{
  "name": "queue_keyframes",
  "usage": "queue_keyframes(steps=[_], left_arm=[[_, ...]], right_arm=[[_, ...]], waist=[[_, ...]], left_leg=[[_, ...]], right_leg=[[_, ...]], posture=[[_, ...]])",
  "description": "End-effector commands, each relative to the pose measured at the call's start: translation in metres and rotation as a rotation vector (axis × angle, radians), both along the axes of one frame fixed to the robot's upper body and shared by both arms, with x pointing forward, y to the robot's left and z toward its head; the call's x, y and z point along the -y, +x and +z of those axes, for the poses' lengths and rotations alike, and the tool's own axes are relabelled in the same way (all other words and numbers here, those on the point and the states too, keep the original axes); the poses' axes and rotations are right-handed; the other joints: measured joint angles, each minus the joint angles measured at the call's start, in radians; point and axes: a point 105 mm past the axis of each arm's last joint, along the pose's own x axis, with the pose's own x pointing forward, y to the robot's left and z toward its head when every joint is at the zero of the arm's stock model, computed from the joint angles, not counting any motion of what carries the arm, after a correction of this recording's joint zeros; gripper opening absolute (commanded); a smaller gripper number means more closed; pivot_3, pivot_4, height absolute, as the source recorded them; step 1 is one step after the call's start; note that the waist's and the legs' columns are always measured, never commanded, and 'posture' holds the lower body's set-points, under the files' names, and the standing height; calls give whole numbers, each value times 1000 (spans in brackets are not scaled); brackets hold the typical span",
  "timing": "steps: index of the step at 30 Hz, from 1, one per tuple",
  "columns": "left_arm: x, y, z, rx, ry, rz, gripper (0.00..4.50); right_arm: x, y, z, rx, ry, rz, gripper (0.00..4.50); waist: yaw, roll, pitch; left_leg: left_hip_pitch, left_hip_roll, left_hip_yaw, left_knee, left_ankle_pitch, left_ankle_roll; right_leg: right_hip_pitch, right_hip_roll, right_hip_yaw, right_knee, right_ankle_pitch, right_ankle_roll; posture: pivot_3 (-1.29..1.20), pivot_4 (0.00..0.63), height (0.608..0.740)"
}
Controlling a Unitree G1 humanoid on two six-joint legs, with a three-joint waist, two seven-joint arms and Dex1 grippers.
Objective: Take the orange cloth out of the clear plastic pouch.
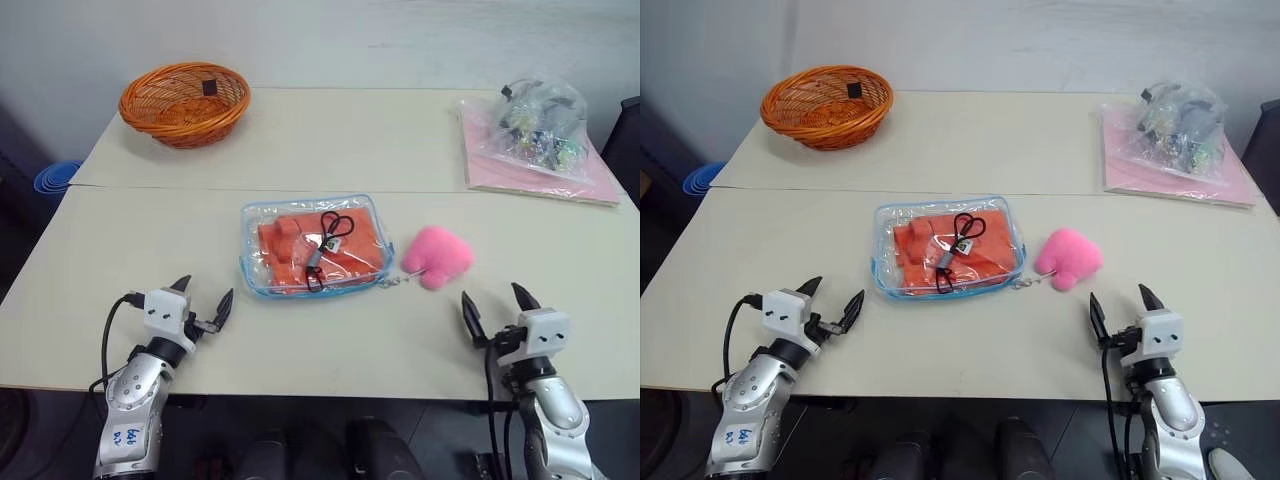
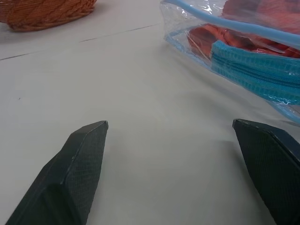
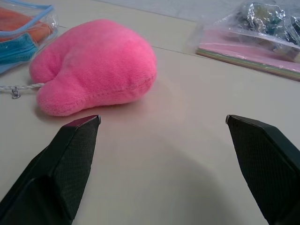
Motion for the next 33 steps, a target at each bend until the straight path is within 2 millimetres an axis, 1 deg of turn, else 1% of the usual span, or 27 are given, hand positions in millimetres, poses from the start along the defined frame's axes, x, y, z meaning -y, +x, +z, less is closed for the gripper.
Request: queue_keyframes(steps=[1, 8, 14, 17, 19, 20, 22, 24, 25, 27, 28, 30, 31, 33], left_arm=[[-3, -3, 5, 11, -7, 0, 4483], [-3, -8, 14, 30, -52, -30, 4483], [-7, -15, 19, 26, -55, -37, 4483], [-7, -16, 25, 31, -51, -63, 4483], [-4, -17, 31, 22, -12, -131, 4483], [-1, -20, 34, -9, -18, -203, 4483], [3, -25, 46, -70, -2, -346, 4483], [4, -27, 56, -120, -4, -432, 4483], [6, -27, 67, -166, -15, -501, 4483], [13, -28, 81, -251, -14, -616, 4483], [21, -23, 93, -259, -26, -663, 4483], [40, -6, 111, -269, -51, -713, 4483], [49, 3, 115, -287, -57, -716, 4483], [75, 22, 115, -327, -32, -738, 4483]], right_arm=[[-1, 0, 9, 43, -16, 13, 4500], [-4, 1, 13, 44, -18, 39, 4500], [-4, -1, 14, 30, -28, 66, 4500], [-6, -3, 16, 29, -41, 98, 4500], [-8, -6, 22, 30, -45, 139, 4500], [-10, -9, 26, 25, -41, 178, 4500], [-21, -18, 37, 12, -43, 299, 4500], [-31, -26, 45, 2, -45, 398, 4500], [-37, -32, 53, 4, -56, 455, 4500], [-46, -42, 65, 3, -75, 549, 4500], [-51, -47, 71, 27, -119, 597, 4500], [-56, -55, 76, 41, -186, 665, 4500], [-58, -58, 76, 39, -208, 695, 4500], [-63, -62, 82, 63, -214, 740, 4500]], waist=[[0, 0, 0], [0, 0, 0], [0, 0, 0], [0, 0, 0], [0, 0, 0], [0, 0, 0], [0, 0, 0], [0, 0, 0], [0, 0, 0], [2, 0, 1], [1, 0, 1], [14, 1, 1], [16, 0, 1], [26, 1, 1]], left_leg=[[0, 0, 0, 0, 0, 0], [0, 0, 0, 0, 0, 0], [0, 0, 0, 0, 0, 0], [0, 0, 0, 0, 0, 0], [0, 0, 0, 0, 0, 0], [0, 0, 0, 0, 0, 0], [0, 0, -1, 0, 0, 0], [0, 0, -1, -1, 0, 0], [-1, 0, -1, -1, 0, 0], [-1, 0, -3, -1, 0, 0], [-1, 0, -3, -1, 0, 0], [0, 0, -4, 0, 0, 0], [-1, 0, -4, 1, 0, 0], [-1, -1, -4, 2, 0, 0]], right_leg=[[0, 0, 0, 0, 0, 0], [0, 0, 0, 0, 0, 0], [0, 0, 0, 0, 0, 0], [0, 0, 0, 0, 0, 0], [0, 0, 0, 0, 0, 0], [0, 0, 0, -1, 0, 0], [0, 0, 0, 0, 0, -1], [0, 0, -1, -1, -1, -1], [0, -1, -1, -1, -1, -1], [1, -1, -2, -1, -1, -2], [1, -1, -2, -1, -1, -3], [2, -1, -3, -2, -1, -3], [2, -1, -4, -2, -1, -2], [2, -1, -4, -2, -1, -2]], posture=[[0, 150, 740], [0, 150, 740], [0, 150, 740], [0, 150, 740], [0, 150, 740], [0, 150, 740], [0, 150, 740], [0, 150, 740], [0, 150, 740], [0, 150, 740], [0, 150, 740], [0, 150, 740], [0, 150, 740], [0, 150, 740]])
